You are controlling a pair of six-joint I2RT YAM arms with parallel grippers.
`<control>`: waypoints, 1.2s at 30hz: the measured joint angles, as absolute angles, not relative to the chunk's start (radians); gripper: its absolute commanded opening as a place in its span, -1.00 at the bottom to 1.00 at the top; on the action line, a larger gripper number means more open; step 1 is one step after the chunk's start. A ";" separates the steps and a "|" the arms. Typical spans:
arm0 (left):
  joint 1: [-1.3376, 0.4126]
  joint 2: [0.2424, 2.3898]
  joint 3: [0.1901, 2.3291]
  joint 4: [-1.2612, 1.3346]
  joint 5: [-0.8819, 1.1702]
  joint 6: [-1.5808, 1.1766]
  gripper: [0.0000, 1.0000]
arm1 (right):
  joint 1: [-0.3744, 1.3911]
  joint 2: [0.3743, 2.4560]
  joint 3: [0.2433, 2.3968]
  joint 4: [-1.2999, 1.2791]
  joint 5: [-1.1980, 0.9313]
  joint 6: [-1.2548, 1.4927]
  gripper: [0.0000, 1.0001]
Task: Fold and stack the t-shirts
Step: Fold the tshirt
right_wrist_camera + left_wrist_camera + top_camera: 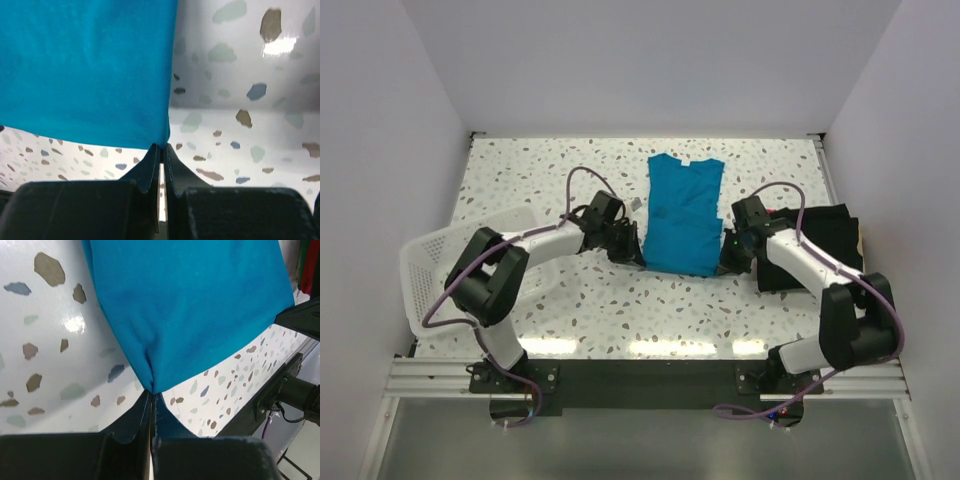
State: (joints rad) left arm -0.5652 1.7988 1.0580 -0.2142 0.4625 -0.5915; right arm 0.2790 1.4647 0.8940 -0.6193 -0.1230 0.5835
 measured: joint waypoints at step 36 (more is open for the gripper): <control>-0.646 1.459 1.232 -0.558 0.255 -0.599 -1.00 | 0.457 1.108 1.100 -0.989 0.141 0.756 -1.00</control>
State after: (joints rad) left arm -0.6464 1.4590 1.2324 -0.5579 0.2546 -0.5995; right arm 0.4572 1.1076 1.0996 -0.9890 0.1406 0.7555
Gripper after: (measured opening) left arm 0.021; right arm 0.029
